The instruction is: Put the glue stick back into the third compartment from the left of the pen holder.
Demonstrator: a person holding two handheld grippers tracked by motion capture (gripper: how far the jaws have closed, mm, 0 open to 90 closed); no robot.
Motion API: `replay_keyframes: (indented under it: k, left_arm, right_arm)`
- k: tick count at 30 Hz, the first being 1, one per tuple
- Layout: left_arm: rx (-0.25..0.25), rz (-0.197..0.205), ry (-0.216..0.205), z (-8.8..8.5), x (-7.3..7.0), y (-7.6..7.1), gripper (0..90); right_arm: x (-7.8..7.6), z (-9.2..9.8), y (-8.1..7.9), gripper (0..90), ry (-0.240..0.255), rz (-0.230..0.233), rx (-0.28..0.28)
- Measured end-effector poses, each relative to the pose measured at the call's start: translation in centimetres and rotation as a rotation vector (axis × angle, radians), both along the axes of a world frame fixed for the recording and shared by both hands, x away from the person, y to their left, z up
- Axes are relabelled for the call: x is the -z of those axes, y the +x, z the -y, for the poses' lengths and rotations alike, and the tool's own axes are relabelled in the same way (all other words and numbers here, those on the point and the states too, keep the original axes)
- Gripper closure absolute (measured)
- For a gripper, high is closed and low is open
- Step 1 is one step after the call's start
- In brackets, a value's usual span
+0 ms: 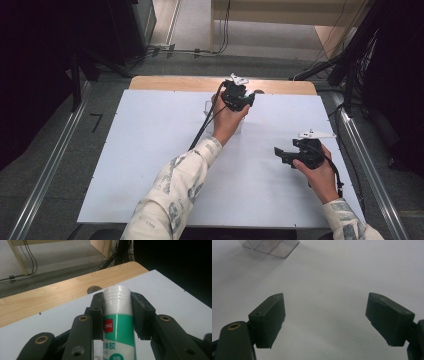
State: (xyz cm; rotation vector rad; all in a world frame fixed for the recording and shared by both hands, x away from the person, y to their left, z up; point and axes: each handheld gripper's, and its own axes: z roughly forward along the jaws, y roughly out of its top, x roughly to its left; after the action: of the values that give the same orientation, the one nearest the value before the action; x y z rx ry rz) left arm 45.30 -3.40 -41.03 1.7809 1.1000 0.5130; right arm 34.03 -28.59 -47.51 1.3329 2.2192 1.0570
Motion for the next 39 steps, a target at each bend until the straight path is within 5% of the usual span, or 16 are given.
replay_keyframes:
  k: [39]
  left_arm:
    - [-0.022,-0.022,-0.008,0.0,0.1,1.2,65.4]
  right_arm:
    - [0.0,0.2,0.0,14.8,0.007,-0.002,-0.002]
